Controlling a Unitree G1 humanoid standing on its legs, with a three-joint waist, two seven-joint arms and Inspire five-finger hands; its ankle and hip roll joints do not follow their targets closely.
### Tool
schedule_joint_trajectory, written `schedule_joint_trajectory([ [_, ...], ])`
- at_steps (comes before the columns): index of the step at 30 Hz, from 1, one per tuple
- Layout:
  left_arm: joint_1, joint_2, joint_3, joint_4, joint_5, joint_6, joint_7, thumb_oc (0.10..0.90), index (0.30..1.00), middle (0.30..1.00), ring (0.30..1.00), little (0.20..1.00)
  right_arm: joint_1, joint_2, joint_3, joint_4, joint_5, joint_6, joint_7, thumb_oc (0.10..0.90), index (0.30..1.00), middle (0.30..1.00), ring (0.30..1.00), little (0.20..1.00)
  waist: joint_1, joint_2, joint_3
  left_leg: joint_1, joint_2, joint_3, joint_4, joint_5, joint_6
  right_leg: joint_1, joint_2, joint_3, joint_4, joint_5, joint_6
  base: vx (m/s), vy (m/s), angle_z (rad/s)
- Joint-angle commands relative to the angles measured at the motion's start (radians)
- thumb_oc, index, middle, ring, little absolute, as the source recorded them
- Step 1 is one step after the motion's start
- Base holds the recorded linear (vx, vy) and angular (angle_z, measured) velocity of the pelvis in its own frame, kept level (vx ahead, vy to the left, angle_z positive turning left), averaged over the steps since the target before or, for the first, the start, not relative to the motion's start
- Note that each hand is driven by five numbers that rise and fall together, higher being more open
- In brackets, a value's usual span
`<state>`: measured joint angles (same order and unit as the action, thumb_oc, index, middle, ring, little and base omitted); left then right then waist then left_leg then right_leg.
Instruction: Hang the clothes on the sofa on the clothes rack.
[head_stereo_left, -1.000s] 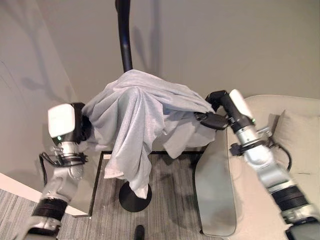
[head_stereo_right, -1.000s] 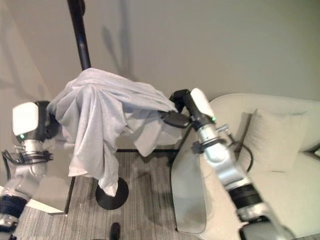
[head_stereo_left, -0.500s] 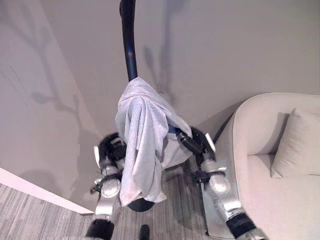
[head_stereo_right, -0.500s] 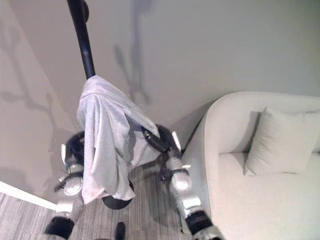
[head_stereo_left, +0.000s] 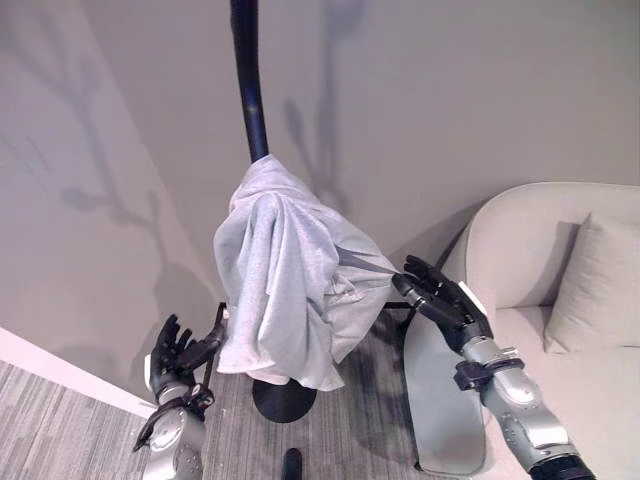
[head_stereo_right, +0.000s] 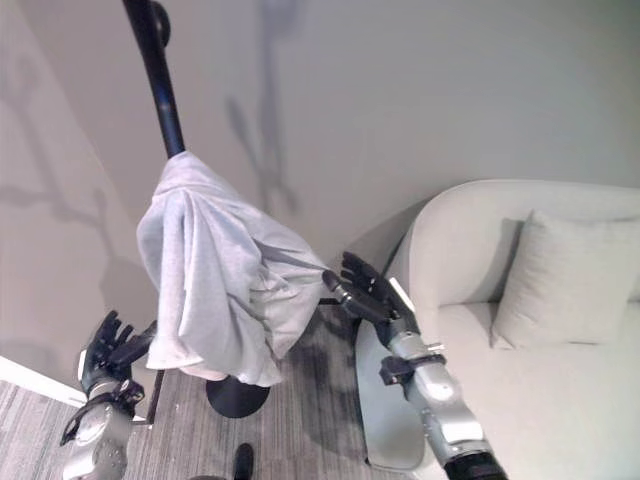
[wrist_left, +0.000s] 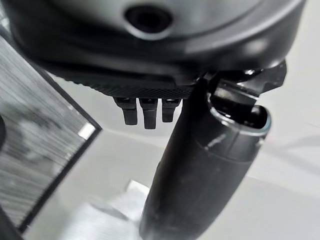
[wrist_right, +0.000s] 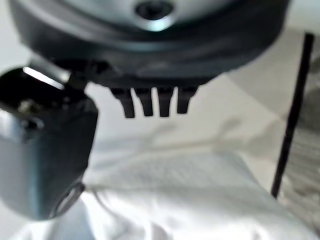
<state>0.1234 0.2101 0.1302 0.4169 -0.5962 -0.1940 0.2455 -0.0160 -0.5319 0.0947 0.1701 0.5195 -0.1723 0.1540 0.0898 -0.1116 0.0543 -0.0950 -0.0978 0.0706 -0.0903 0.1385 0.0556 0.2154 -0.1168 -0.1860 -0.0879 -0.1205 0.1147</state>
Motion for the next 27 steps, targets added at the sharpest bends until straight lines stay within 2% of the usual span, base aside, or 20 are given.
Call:
schedule_joint_trajectory([
  [1, -0.029, 0.041, 0.017, 0.027, -0.03, -0.109, -0.105, 0.8, 0.9, 0.9, 0.9, 0.9, -0.037, -0.041, -0.056, -0.107, 0.096, -0.098, 0.121, 0.8, 0.9, 0.9, 0.9, 0.9, 0.013, 0.012, -0.106, 0.025, 0.083, 0.053, 0.014, -0.11, -0.059, -0.042, 0.007, -0.043, 0.087, 0.006, 0.02, -0.04, -0.019, -0.05],
  [2, -0.026, 0.035, 0.03, 0.071, -0.05, -0.108, -0.117, 0.8, 0.9, 0.9, 0.9, 0.9, -0.027, -0.058, -0.069, -0.129, 0.117, -0.091, 0.155, 0.8, 0.9, 0.9, 0.9, 0.9, 0.01, 0.014, -0.105, 0.024, 0.085, 0.057, 0.015, -0.11, -0.058, -0.044, 0.004, -0.045, 0.089, 0.007, 0.023, -0.04, -0.009, -0.06],
  [3, -0.01, 0.027, 0.048, 0.134, -0.084, -0.099, -0.158, 0.8, 0.9, 0.9, 0.9, 0.9, -0.023, -0.118, -0.094, -0.152, 0.138, -0.075, 0.208, 0.8, 0.9, 0.9, 0.9, 0.9, 0.005, 0.016, -0.104, 0.025, 0.089, 0.065, 0.015, -0.111, -0.059, -0.048, 0.0, -0.045, 0.091, 0.009, 0.026, -0.04, -0.009, -0.09],
  [4, -0.011, 0.027, 0.048, 0.136, -0.086, -0.1, -0.16, 0.8, 0.9, 0.9, 0.9, 0.9, -0.023, -0.12, -0.095, -0.152, 0.14, -0.075, 0.209, 0.8, 0.9, 0.9, 0.9, 0.9, 0.006, 0.018, -0.104, 0.025, 0.09, 0.065, 0.015, -0.112, -0.059, -0.049, 0.0, -0.044, 0.091, 0.009, 0.026, -0.03, 0.004, -0.08],
  [7, 0.011, 0.01, 0.081, 0.24, -0.128, -0.092, -0.204, 0.8, 0.9, 0.9, 0.9, 0.9, -0.018, -0.206, -0.119, -0.181, 0.209, -0.042, 0.297, 0.8, 0.9, 0.9, 0.9, 0.9, -0.003, 0.019, -0.106, 0.028, 0.092, 0.076, 0.015, -0.114, -0.061, -0.052, -0.004, -0.045, 0.095, 0.015, 0.031, -0.02, 0.009, -0.22],
  [8, 0.015, 0.006, 0.093, 0.343, -0.133, -0.08, -0.244, 0.8, 0.9, 0.9, 0.9, 0.9, -0.02, -0.309, -0.1, -0.228, 0.261, -0.003, 0.391, 0.8, 0.9, 0.9, 0.9, 0.9, -0.011, 0.019, -0.108, 0.03, 0.096, 0.088, 0.015, -0.115, -0.065, -0.056, -0.007, -0.044, 0.097, 0.02, 0.035, -0.02, 0.005, -0.15],
  [11, 0.007, 0.003, 0.103, 0.413, -0.15, -0.075, -0.27, 0.8, 0.9, 0.9, 0.9, 0.9, -0.019, -0.355, -0.086, -0.261, 0.317, 0.031, 0.439, 0.8, 0.9, 0.9, 0.9, 0.9, -0.018, 0.019, -0.107, 0.031, 0.099, 0.095, 0.015, -0.114, -0.067, -0.06, -0.007, -0.04, 0.099, 0.022, 0.036, -0.03, 0.003, -0.11],
  [13, -0.002, 0.008, 0.104, 0.482, -0.143, -0.064, -0.288, 0.8, 0.9, 0.9, 0.9, 0.9, -0.012, -0.345, -0.07, -0.232, 0.365, 0.05, 0.453, 0.8, 0.9, 0.9, 0.9, 0.9, -0.022, 0.018, -0.107, 0.031, 0.102, 0.098, 0.015, -0.113, -0.069, -0.062, -0.006, -0.04, 0.1, 0.022, 0.035, -0.02, -0.002, -0.13],
  [15, -0.01, 0.007, 0.104, 0.525, -0.154, -0.055, -0.295, 0.8, 0.9, 0.9, 0.9, 0.9, 0.01, -0.265, -0.054, -0.158, 0.426, 0.077, 0.439, 0.8, 0.9, 0.9, 0.9, 0.9, -0.023, 0.018, -0.105, 0.032, 0.102, 0.099, 0.016, -0.113, -0.07, -0.062, -0.005, -0.04, 0.101, 0.022, 0.032, -0.01, 0.004, -0.11],
  [19, -0.03, 0.013, 0.108, 0.666, -0.139, -0.028, -0.294, 0.8, 0.9, 0.9, 0.9, 0.9, 0.081, 0.074, -0.028, 0.136, 0.509, 0.074, 0.335, 0.8, 0.9, 0.9, 0.9, 0.9, -0.024, 0.02, -0.097, 0.04, 0.098, 0.093, 0.018, -0.117, -0.066, -0.058, -0.006, -0.042, 0.108, 0.017, 0.026, 0.0, 0.0, 0.0],
  [21, -0.04, 0.011, 0.12, 0.775, -0.131, -0.009, -0.294, 0.8, 0.9, 0.9, 0.9, 0.9, 0.107, 0.233, -0.034, 0.352, 0.512, 0.052, 0.277, 0.8, 0.9, 0.9, 0.9, 0.9, -0.024, 0.024, -0.098, 0.041, 0.097, 0.086, 0.019, -0.118, -0.064, -0.057, -0.006, -0.046, 0.113, 0.009, 0.021, 0.0, 0.0, 0.0],
  [22, -0.041, 0.014, 0.123, 0.801, -0.128, -0.008, -0.292, 0.8, 0.9, 0.9, 0.9, 0.9, 0.113, 0.27, -0.043, 0.42, 0.504, 0.057, 0.274, 0.8, 0.9, 0.9, 0.9, 0.9, -0.024, 0.026, -0.099, 0.036, 0.097, 0.083, 0.019, -0.114, -0.064, -0.062, -0.004, -0.048, 0.113, 0.009, 0.019, 0.02, 0.036, 0.1],
  [23, -0.038, 0.0, 0.106, 0.891, -0.093, 0.01, -0.285, 0.8, 0.9, 0.9, 0.9, 0.9, 0.094, 0.39, -0.119, 0.701, 0.554, 0.037, 0.184, 0.8, 0.9, 0.9, 0.9, 0.9, -0.022, 0.032, -0.1, 0.038, 0.087, 0.073, 0.017, -0.113, -0.063, -0.053, -0.005, -0.059, 0.114, 0.0, 0.015, 0.0, 0.034, 0.15],
  [24, -0.04, 0.001, 0.106, 0.891, -0.093, 0.01, -0.286, 0.8, 0.9, 0.9, 0.9, 0.9, 0.091, 0.39, -0.12, 0.704, 0.554, 0.037, 0.185, 0.8, 0.9, 0.9, 0.9, 0.9, -0.022, 0.034, -0.102, 0.033, 0.089, 0.072, 0.015, -0.109, -0.063, -0.057, -0.003, -0.059, 0.112, 0.005, 0.014, 0.02, 0.038, 0.21],
  [27, -0.049, -0.017, 0.065, 0.918, -0.072, 0.013, -0.277, 0.8, 0.9, 0.9, 0.9, 0.9, 0.041, 0.433, -0.16, 1.02, 0.525, 0.078, 0.103, 0.8, 0.9, 0.9, 0.9, 0.9, -0.009, 0.039, -0.109, 0.036, 0.08, 0.059, 0.014, -0.112, -0.061, -0.05, -0.004, -0.073, 0.105, 0.004, 0.013, 0.02, 0.027, 0.18],
])
